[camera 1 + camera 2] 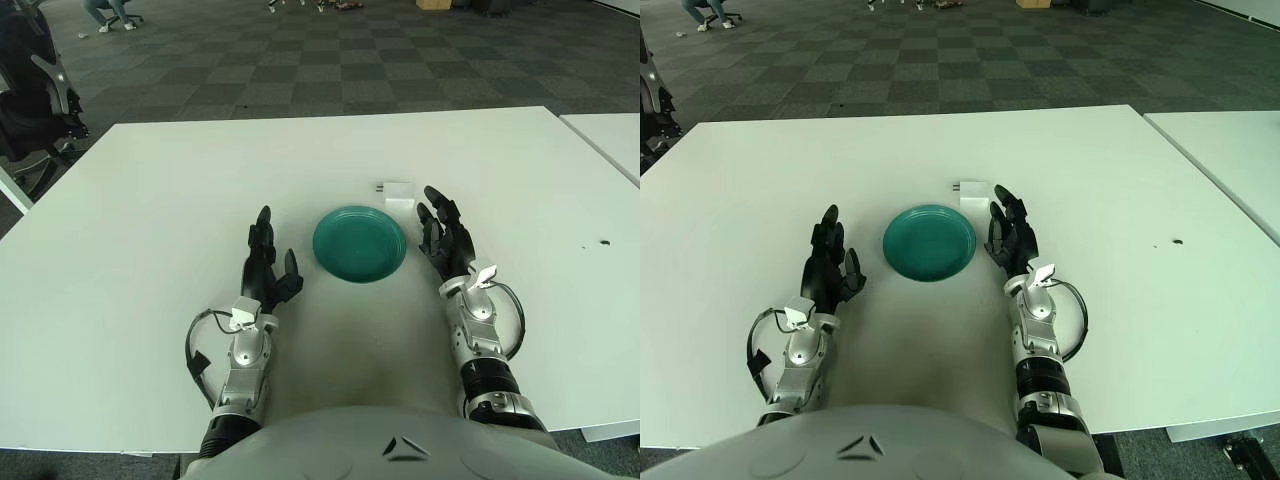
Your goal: Put the charger into the plate.
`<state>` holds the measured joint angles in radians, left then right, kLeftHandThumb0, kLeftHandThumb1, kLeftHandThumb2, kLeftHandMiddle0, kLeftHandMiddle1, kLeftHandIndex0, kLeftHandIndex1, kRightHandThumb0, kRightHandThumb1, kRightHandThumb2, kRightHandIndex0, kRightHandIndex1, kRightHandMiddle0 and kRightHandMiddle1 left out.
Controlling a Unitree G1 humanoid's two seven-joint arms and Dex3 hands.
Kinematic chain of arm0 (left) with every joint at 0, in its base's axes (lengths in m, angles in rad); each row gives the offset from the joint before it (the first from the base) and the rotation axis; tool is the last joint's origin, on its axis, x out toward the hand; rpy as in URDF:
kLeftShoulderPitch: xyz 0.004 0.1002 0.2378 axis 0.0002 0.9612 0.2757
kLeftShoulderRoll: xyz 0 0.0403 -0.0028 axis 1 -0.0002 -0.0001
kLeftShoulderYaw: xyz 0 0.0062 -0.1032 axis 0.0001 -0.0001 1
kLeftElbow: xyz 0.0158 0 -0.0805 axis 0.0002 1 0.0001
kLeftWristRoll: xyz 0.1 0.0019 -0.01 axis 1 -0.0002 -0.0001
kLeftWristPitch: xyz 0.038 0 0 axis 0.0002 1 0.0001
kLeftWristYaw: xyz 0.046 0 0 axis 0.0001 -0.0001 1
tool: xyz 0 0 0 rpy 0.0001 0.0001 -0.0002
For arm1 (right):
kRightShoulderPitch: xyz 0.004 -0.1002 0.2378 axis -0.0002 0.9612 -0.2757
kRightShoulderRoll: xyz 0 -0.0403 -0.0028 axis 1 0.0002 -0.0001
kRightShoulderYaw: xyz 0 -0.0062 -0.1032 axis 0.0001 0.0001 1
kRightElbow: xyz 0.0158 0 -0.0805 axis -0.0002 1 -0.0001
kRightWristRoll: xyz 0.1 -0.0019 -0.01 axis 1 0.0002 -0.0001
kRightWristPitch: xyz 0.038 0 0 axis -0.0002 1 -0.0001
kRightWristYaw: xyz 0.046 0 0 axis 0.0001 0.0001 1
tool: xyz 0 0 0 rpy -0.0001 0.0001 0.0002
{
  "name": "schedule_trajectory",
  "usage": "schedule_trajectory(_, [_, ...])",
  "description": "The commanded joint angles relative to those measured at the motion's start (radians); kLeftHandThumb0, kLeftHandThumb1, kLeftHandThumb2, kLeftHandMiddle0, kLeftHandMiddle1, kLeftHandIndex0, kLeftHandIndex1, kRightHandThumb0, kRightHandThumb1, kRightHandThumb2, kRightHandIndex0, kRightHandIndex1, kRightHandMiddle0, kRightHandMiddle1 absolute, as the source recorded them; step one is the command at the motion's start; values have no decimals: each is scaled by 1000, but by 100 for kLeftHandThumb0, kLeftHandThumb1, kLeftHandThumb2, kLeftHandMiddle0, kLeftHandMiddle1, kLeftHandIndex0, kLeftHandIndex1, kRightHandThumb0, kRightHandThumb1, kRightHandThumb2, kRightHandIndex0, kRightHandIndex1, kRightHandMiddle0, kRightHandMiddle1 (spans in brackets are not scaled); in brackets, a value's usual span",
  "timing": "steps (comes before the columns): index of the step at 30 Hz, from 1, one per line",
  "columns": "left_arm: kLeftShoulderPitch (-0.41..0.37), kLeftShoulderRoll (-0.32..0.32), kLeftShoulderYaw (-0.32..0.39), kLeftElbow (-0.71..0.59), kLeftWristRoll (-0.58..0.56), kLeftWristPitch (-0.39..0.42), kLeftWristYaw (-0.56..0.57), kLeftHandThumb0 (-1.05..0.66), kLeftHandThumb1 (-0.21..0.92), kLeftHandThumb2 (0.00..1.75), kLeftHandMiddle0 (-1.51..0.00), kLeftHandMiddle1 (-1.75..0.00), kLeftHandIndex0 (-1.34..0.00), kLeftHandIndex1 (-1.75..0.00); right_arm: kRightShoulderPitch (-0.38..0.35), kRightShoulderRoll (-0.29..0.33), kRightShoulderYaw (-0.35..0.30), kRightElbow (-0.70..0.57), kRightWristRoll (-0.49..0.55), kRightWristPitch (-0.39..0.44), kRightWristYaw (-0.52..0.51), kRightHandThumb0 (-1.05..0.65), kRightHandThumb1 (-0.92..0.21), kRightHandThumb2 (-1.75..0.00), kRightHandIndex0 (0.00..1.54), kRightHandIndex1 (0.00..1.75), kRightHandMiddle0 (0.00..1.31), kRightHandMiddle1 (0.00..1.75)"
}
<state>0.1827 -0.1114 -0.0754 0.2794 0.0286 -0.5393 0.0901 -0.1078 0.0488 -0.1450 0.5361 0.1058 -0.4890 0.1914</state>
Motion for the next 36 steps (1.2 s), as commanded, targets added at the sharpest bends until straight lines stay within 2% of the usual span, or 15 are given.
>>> schedule_trajectory(1, [19, -11, 0, 80, 23, 5, 16, -91, 92, 100, -12, -1, 0, -40, 56, 13, -1, 87, 5, 16, -18, -82, -92, -66, 9, 0, 0, 40])
schedule_trajectory(5, [7, -12, 0, 92, 20, 3, 20, -90, 92, 100, -13, -1, 0, -40, 11, -37, -9, 89, -34, 44, -71, -84, -92, -68, 7, 0, 0, 35])
schedule_trajectory(9, [-3, -12, -1, 106, 20, -3, 26, -90, 92, 100, -13, -1, 0, -40, -72, -110, -29, 171, -63, 17, -113, -83, -92, -71, 6, 0, 0, 32])
schedule_trajectory(13, [-12, -12, 0, 130, 17, -12, 29, -90, 92, 100, -13, -1, 0, -40, -133, -168, 11, 215, -198, -55, -241, -82, -92, -71, 6, 0, 0, 32])
schedule_trajectory(15, [-18, -13, 0, 139, 15, -12, 29, -90, 92, 100, -13, -1, 0, -40, -156, -190, 25, 217, -244, -62, -290, -83, -92, -69, 6, 0, 0, 32])
schedule_trajectory(17, [-24, -14, 2, 149, 11, -12, 28, -89, 92, 101, -13, -1, 0, -40, -195, -223, 46, 175, -324, -13, -362, -85, -92, -66, 8, 1, 0, 32])
schedule_trajectory(21, [-37, -15, 5, 164, 7, -16, 27, -87, 92, 101, -14, -1, 0, -41, -273, -287, 111, 167, -511, 40, -539, -88, -92, -61, 10, 2, 0, 33])
schedule_trajectory(22, [-40, -15, 4, 163, 8, -16, 28, -86, 92, 101, -14, -1, 0, -42, -296, -302, 135, 207, -558, 33, -598, -88, -92, -55, 11, 2, 0, 35])
schedule_trajectory(25, [-47, -16, 2, 162, 12, -20, 31, -85, 92, 101, -14, -1, 0, -44, -360, -337, 197, 283, -659, 46, -710, -87, -92, -54, 16, 3, 0, 38])
schedule_trajectory(29, [-52, -18, -3, 162, 17, -20, 35, -85, 92, 101, -14, -1, 0, -45, -474, -352, 270, 381, -733, 114, -762, -85, -92, -51, 22, 5, 0, 39])
schedule_trajectory(33, [-49, -24, -14, 158, 19, -9, 34, -85, 92, 100, -14, 0, 0, -45, -651, -331, 380, 493, -830, 265, -744, -87, -92, -48, 25, 5, 0, 40])
schedule_trajectory(36, [-51, -30, -15, 167, 9, -6, 31, -84, 92, 98, -14, 0, 0, -46, -696, -335, 434, 548, -862, 283, -748, -89, -92, -46, 25, 4, 0, 39])
